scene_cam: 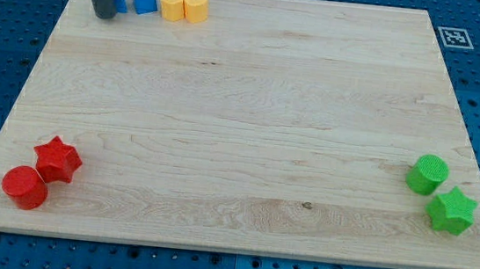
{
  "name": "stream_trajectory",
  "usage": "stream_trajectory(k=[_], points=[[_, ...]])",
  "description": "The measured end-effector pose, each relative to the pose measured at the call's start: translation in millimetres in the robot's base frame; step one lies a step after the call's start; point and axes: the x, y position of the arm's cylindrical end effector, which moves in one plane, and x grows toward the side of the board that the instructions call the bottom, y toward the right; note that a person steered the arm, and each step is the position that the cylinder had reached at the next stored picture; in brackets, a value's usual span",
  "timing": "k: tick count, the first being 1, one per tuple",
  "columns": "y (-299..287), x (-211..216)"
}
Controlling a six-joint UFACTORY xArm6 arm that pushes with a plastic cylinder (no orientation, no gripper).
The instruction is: Separate the red circle from the red star
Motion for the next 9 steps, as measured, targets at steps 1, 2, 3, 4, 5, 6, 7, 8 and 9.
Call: stream_trajectory(k=[1,2,3,4,5,6,7,8,9], points=[[-13,20],[-65,92],[-73,143],[-73,248],[-72,329],[-72,331],[-48,328],[8,328],[72,324]])
